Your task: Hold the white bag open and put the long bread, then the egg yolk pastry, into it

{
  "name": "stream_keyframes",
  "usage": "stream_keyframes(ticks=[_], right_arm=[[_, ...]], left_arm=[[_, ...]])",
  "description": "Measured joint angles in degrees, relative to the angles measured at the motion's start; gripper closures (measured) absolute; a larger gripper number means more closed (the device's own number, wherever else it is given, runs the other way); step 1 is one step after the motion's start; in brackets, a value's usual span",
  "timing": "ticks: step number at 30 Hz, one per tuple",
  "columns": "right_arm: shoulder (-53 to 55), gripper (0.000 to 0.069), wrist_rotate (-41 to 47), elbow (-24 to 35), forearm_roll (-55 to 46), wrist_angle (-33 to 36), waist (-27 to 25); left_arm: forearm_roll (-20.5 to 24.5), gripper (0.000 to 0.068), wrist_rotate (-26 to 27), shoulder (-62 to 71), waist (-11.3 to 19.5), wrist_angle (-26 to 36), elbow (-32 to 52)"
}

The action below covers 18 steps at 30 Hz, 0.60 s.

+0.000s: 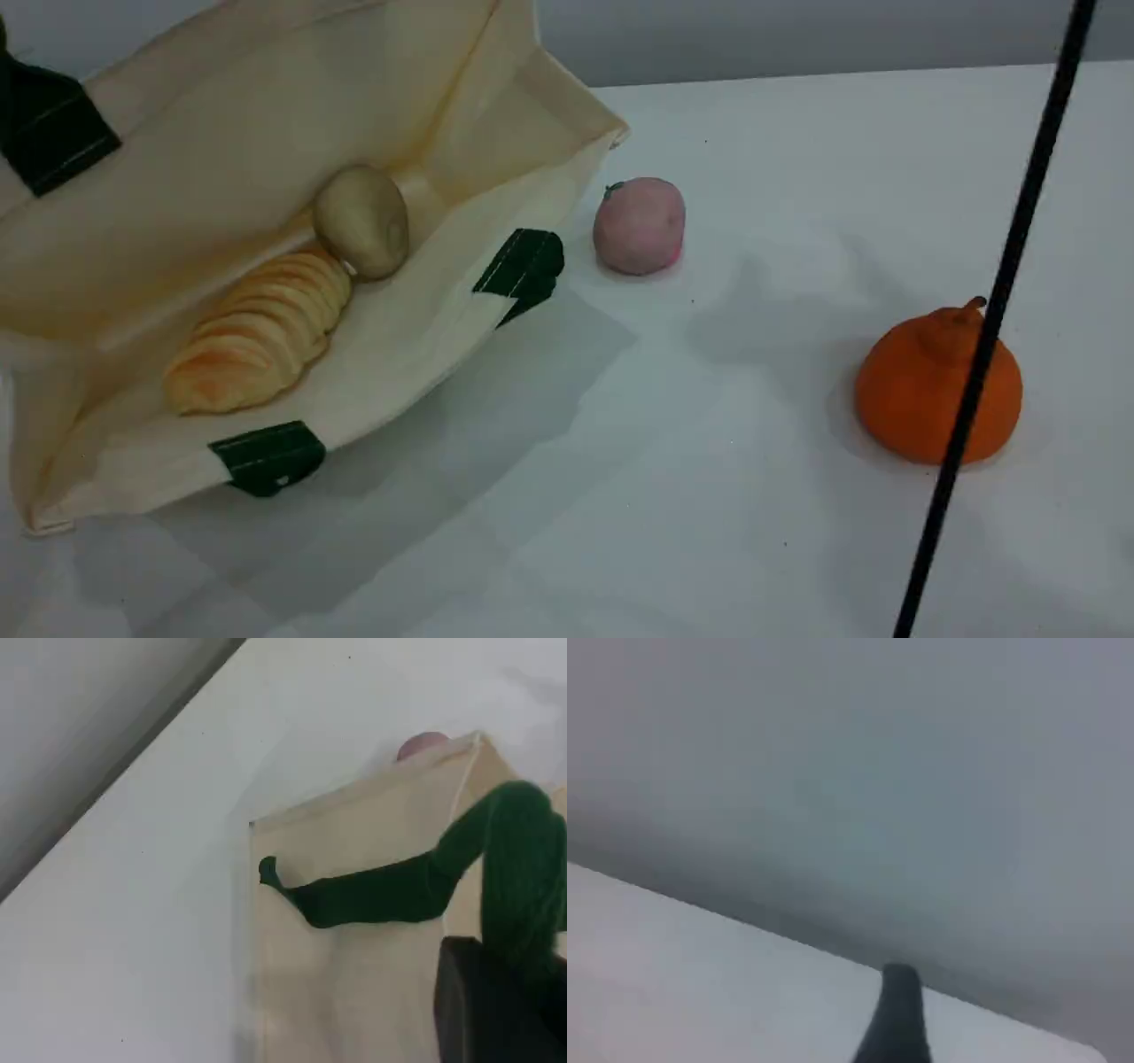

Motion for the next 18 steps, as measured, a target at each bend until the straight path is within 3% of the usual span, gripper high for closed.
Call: stream_keyframes(ticks=[8,11,16,18], right_arm=[[0.00,0.0131,-0.06,0.00,-0.49,-0.53,0.05],[0.00,0.0131,-0.25,0.00,-0.55,-0.61,0.05],[-0.14,0.0131,-1.26,0.00,-0.55,-0.60,0.05],[-0.68,0.0131,-2.13,0.00,-0.39,-0.60,0.05]], left_arm=[[-0.05,0.0570,-0.05,0.00,0.00,0.00,0.00],[-0.51,0.0463,-0.04,0.00,0.00,-0.28,0.00],[-3.08,0.0230,-0.04,0.00,0.00,-0.22,0.00],[-3.72,0.0178,-0.04,0.00,0.00,-0.17,0.00]])
